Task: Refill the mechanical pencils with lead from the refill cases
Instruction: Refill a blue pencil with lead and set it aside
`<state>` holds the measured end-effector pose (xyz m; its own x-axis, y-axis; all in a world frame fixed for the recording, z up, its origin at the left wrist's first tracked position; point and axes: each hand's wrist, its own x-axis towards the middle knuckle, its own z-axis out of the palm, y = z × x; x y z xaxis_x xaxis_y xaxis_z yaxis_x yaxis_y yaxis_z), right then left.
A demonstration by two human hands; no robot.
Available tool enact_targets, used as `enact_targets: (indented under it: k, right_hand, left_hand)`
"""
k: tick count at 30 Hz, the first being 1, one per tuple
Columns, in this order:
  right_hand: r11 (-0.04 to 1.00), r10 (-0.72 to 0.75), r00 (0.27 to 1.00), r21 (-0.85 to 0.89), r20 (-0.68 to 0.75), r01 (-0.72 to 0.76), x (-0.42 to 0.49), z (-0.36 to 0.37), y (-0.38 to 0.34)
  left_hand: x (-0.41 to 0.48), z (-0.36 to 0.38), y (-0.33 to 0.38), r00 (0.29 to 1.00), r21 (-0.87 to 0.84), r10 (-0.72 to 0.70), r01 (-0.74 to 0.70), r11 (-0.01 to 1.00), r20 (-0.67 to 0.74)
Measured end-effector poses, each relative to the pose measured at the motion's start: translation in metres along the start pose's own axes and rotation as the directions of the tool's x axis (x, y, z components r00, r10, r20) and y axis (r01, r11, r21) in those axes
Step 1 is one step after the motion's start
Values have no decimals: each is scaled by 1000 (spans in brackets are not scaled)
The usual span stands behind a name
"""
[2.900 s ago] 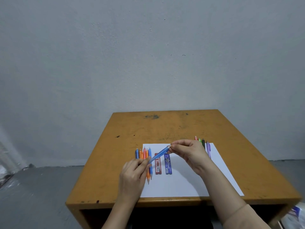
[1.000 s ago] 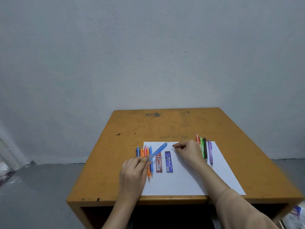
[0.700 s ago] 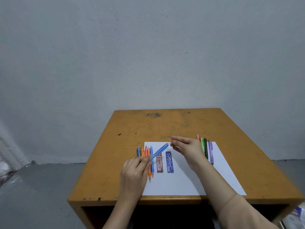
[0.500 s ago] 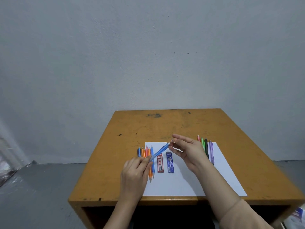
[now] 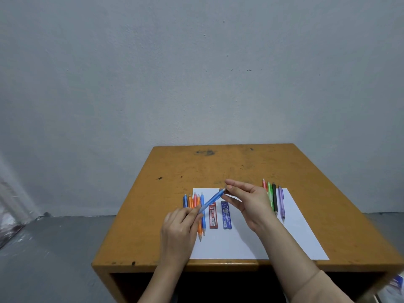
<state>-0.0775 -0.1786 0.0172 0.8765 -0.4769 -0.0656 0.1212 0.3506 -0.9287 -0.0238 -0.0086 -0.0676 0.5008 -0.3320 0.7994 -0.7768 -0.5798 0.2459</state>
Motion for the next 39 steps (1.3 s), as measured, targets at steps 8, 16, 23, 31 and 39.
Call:
enact_targets:
  k: [8,16,23,31,39]
  right_hand:
    - [995,-47,998,-93,-37,44,-4,2,2]
    - [993,-67,994,-107,-82,58,-8,5,11]
    - [999,35,999,-13,-40,-36,-16,13,19]
    - [929,166,985,328,44,-171,-19,19,17]
    - [757,256,960,595,109,-269,-10,11,2]
  left_hand:
    - [-1,0,-1,1000,0,-4,4,1000,1]
    - [0,-1,0,999,-3,45,-45,999,0]
    - [0,-2,3,996,-29,89,-90,996,-19]
    - [7,-10,8,1000,-178,-10,11,984,4]
    - [35,-36,44,819,-517,-472,572,637,325]
